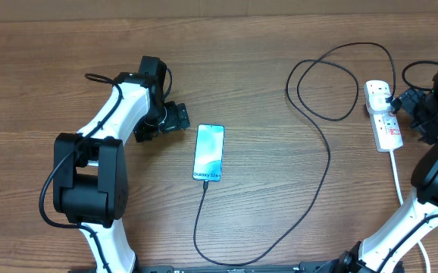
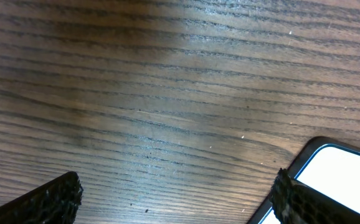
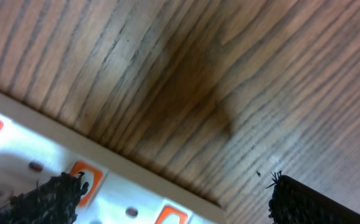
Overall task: Plug charger to phone and switch on socket
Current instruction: 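Press the red switch on the power strip with the right gripper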
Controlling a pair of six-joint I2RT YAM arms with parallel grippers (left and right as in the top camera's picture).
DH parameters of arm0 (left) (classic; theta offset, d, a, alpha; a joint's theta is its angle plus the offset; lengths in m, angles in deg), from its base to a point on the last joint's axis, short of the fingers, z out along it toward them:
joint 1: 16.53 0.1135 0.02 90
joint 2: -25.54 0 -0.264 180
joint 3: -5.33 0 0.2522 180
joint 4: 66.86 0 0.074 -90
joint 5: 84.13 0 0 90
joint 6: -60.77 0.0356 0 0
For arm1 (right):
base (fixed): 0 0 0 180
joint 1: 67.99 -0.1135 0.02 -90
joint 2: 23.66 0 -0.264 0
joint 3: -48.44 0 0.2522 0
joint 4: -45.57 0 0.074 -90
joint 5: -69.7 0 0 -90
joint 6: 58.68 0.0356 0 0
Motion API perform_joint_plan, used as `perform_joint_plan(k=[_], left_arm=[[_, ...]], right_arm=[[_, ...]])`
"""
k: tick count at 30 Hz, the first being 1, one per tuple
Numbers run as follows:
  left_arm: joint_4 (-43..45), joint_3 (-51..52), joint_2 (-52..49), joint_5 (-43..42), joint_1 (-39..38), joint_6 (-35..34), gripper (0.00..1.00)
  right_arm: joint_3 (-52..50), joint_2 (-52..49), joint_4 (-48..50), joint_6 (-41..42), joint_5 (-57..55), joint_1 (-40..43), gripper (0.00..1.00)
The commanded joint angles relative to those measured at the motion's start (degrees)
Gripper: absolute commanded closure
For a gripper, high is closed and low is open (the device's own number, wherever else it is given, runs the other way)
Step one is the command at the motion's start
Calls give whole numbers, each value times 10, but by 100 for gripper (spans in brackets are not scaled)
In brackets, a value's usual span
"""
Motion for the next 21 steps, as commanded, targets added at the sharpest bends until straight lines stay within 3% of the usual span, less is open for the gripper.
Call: perform_joint_plan(k=[1, 21], left_arm=[[0, -10, -6, 4, -1, -2, 0], [0, -10, -6, 4, -2, -2, 1]], right_arm=[[7, -16, 9, 4, 26, 3, 0], [7, -34, -45, -3, 81, 3, 0]])
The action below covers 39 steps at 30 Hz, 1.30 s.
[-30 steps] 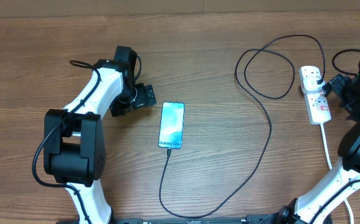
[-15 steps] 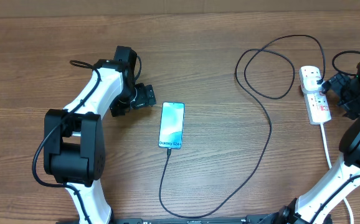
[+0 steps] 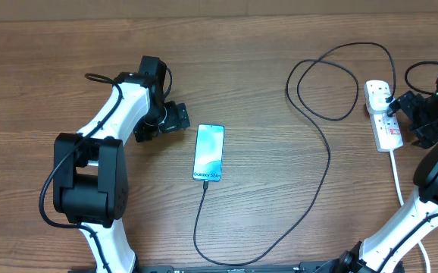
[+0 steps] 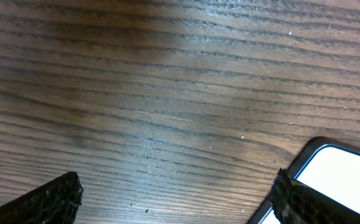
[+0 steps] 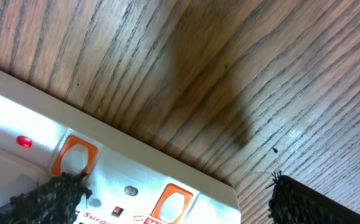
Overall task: Plug charger to phone and switch on socket
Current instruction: 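Press the red switch on the power strip with the right gripper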
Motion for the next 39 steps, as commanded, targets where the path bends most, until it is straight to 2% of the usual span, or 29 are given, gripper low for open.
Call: perform_joint_plan(k=[1, 7, 12, 16, 25, 34, 39], left_arm=[[0, -10, -6, 4, -2, -2, 1], [0, -10, -6, 4, -2, -2, 1], [0, -10, -6, 4, -2, -2, 0], [0, -10, -6, 4, -2, -2, 0], [0, -10, -6, 4, -2, -2, 1], [0, -10, -6, 4, -2, -2, 1], [0, -10, -6, 4, -2, -2, 0]], right_arm=[[0, -23, -1, -7, 20, -8, 0], [4, -22, -18, -47, 20, -6, 0], [61, -7, -95, -58, 14, 9, 0], [100, 25, -142, -101, 16, 9, 0], [101, 98, -164, -124, 15, -9, 0], [101, 100, -195, -123, 16, -9, 0], [101, 100, -173, -123, 16, -9, 0]])
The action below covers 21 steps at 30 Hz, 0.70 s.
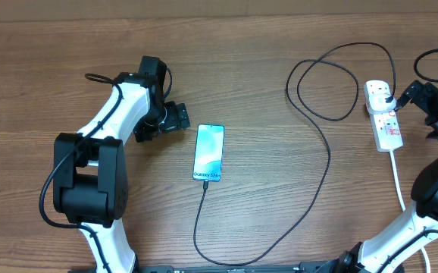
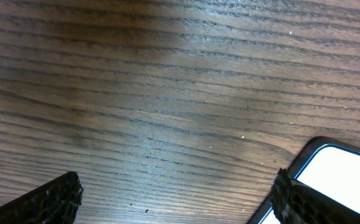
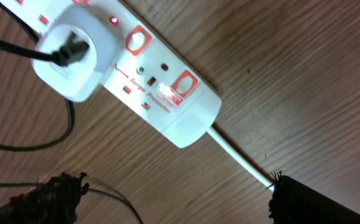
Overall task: Plug charger to phone and switch on socket
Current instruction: 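Press the red switch on the power strip with the right gripper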
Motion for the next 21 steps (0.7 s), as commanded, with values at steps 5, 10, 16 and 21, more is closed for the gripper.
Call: perform_joint_plan(k=[5, 10, 16, 21], left_arm=[[0, -10, -6, 4, -2, -2, 1], [0, -10, -6, 4, -2, -2, 0], [0, -10, -6, 4, -2, -2, 1], [0, -10, -6, 4, -2, -2, 1]], right_arm=[[11, 13, 40, -3, 1, 0, 0], [11, 13, 72, -3, 1, 0, 0], [11, 13, 90, -3, 1, 0, 0], [11, 13, 90, -3, 1, 0, 0]])
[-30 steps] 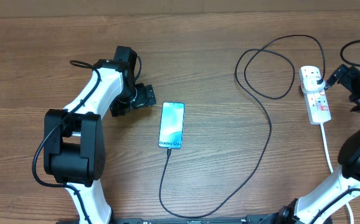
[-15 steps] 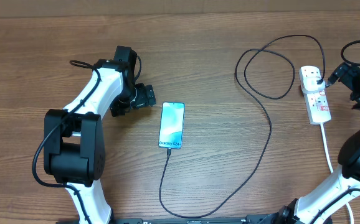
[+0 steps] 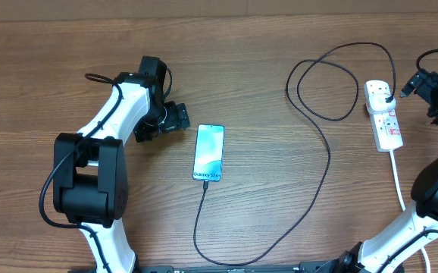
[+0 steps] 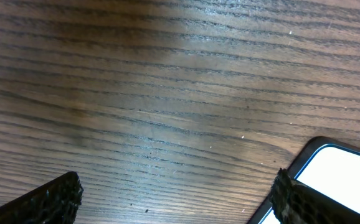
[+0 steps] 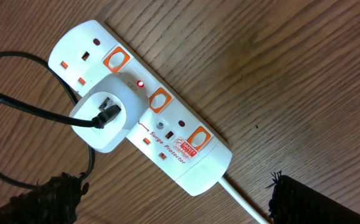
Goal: Plug charger to phone and switch on socket
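Observation:
The phone (image 3: 209,152) lies face up mid-table with its screen lit, and the black charger cable (image 3: 310,205) runs into its near end. That cable loops to a white plug (image 5: 108,120) seated in the white socket strip (image 3: 383,114), also visible as the socket strip (image 5: 152,134) with a red light (image 5: 141,83) glowing. My right gripper (image 3: 436,97) hangs open to the right of the strip, above the table, holding nothing. My left gripper (image 3: 175,118) rests open just left of the phone (image 4: 339,180), empty.
The strip's white lead (image 3: 397,182) runs toward the front right edge. The black cable loops widely (image 3: 333,83) over the back middle of the wooden table (image 3: 67,45). Both arm bases stand at the front edge.
My right gripper has moved further from the socket strip, up and toward the back right; the whole strip with its glowing red light now shows in the right wrist view. The left arm is unchanged.
My right gripper was low and close at the socket strip's switches. Then a red light showed on the strip. It then stood higher and apart from the strip, and now farther still. The phone stayed plugged in and lit, and my left gripper stayed beside it.

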Controlling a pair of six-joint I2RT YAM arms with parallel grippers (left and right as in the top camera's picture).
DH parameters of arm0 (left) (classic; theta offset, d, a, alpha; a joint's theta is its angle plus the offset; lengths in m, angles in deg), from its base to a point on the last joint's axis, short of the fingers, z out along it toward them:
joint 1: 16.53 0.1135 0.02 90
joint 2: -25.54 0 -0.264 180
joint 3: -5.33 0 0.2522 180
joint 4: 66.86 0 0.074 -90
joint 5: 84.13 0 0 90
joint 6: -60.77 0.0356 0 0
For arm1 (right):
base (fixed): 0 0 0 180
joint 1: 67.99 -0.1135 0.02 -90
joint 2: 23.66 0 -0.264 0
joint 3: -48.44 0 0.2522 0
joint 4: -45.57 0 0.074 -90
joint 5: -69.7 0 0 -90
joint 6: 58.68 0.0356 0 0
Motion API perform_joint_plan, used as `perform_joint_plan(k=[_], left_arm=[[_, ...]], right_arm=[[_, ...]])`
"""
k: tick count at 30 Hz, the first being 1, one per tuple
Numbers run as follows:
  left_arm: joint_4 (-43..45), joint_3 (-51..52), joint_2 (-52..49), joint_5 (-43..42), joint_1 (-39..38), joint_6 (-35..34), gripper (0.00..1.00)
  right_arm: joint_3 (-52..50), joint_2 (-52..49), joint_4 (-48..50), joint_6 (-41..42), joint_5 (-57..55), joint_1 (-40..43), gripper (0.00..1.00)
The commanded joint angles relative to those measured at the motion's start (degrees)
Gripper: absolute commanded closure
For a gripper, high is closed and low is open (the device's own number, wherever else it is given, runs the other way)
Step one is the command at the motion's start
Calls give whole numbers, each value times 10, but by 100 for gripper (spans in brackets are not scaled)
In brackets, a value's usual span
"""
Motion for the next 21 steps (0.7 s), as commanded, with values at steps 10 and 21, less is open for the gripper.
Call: perform_joint_plan(k=[10, 21], left_arm=[[0, -10, -6, 4, -2, -2, 0], [0, -10, 5, 5, -1, -2, 1]], right_arm=[[11, 13, 2, -1, 1, 0, 0], [11, 13, 2, -1, 1, 0, 0]])
